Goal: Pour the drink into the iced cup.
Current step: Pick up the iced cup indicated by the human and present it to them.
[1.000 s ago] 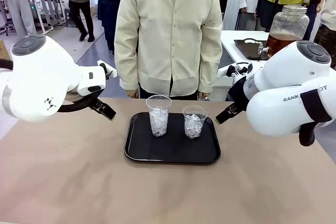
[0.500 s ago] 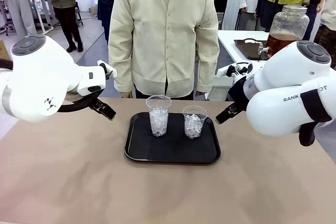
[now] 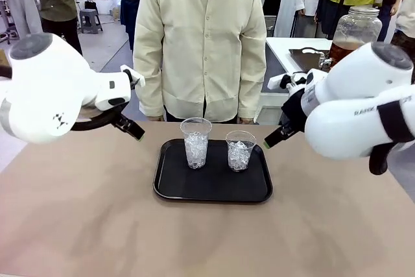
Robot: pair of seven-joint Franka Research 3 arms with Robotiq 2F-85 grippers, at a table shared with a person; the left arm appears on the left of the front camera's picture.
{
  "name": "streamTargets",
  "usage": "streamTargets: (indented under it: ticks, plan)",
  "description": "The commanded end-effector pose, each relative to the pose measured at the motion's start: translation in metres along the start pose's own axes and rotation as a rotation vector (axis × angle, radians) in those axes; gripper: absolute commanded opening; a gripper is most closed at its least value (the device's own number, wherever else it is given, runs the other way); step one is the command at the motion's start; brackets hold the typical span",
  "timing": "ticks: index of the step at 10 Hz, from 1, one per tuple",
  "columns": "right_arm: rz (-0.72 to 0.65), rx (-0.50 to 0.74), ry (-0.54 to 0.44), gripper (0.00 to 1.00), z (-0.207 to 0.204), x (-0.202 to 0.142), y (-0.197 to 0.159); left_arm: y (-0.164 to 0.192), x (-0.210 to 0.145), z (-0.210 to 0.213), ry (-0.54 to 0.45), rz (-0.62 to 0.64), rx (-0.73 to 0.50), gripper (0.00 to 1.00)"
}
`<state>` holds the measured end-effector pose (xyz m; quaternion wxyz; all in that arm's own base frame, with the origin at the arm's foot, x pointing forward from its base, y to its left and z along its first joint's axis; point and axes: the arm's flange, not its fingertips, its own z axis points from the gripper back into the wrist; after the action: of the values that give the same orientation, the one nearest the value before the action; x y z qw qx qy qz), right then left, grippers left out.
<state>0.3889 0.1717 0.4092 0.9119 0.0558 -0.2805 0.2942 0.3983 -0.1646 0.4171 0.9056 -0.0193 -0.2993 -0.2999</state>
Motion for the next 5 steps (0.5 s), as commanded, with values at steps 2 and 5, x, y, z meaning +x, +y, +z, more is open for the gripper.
streamTargets:
  ticks: [2, 5]
  plan:
    - [-0.056, 0.11, -0.056, 1.0, 0.053, 0.022, -0.026, 0.009, 0.025, 0.042, -0.043, 0.065, -0.039, 1.0]
    - [-0.22, 0.28, -0.126, 1.0, 0.089, 0.029, -0.056, 0.035, 0.029, 0.067, -0.125, 0.325, -0.174, 1.0]
